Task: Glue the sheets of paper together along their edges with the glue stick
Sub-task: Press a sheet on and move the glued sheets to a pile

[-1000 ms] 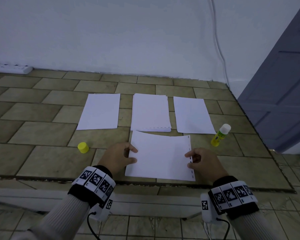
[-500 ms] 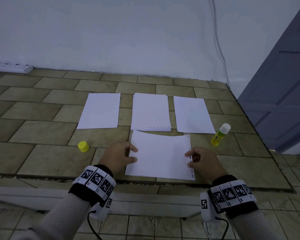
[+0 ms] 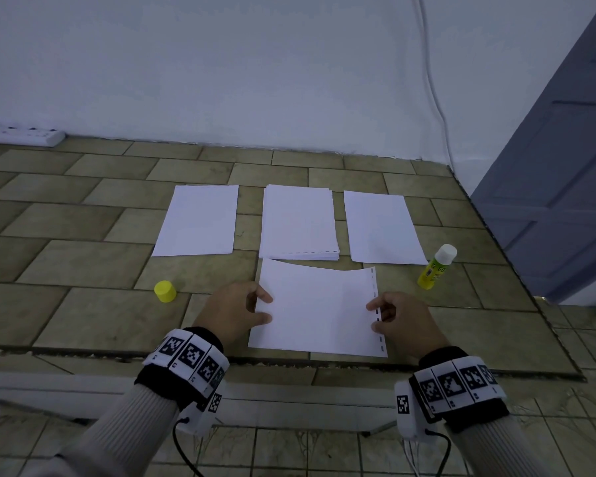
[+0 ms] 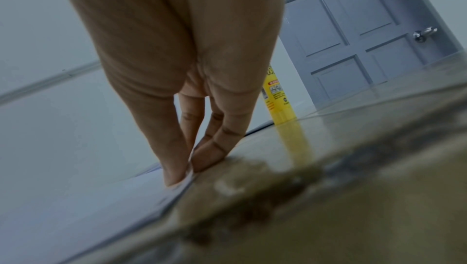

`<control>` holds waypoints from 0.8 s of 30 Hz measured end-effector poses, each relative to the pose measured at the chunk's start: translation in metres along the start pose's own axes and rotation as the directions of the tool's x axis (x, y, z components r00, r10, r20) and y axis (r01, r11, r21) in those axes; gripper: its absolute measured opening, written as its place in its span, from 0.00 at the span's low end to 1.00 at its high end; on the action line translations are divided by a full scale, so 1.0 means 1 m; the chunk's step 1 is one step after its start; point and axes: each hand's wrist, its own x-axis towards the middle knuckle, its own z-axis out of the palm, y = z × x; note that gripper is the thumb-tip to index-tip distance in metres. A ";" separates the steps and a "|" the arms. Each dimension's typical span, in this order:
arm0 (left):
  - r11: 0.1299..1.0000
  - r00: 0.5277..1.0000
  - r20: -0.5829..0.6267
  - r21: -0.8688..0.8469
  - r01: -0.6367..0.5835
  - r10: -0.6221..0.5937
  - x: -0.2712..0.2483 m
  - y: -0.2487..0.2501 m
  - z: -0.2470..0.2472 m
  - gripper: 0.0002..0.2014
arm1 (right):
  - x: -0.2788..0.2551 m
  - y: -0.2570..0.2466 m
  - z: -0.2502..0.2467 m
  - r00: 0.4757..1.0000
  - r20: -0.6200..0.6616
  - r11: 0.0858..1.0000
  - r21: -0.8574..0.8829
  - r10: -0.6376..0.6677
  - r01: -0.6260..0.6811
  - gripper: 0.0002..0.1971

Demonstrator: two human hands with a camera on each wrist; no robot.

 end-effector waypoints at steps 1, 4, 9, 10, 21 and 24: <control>1.000 1.000 0.000 -0.002 0.000 0.000 0.000 0.000 0.000 0.11 | 0.000 0.000 0.000 1.000 0.001 1.000 -0.002 0.002 -0.002 0.14; 1.000 1.000 0.006 -0.008 0.010 -0.010 0.000 0.001 -0.001 0.11 | 0.000 0.000 0.000 1.000 -0.005 1.000 -0.014 -0.001 0.000 0.14; 0.975 0.998 0.032 0.221 0.037 -0.046 0.002 0.003 -0.005 0.18 | 0.001 -0.003 0.001 1.000 -0.009 0.990 -0.143 -0.018 0.017 0.13; 0.957 0.999 0.030 0.289 0.023 -0.033 0.003 0.003 -0.005 0.21 | 0.001 -0.003 0.002 0.999 -0.018 0.983 -0.184 -0.027 0.024 0.13; 0.806 0.993 0.063 0.580 -0.120 0.102 0.010 -0.006 0.042 0.54 | -0.007 -0.034 0.011 0.998 0.006 0.806 -0.590 -0.065 0.056 0.17; 0.832 0.992 0.029 0.542 -0.120 0.124 0.004 -0.009 0.048 0.52 | -0.010 -0.053 0.033 0.988 0.129 0.875 -0.465 -0.085 0.136 0.30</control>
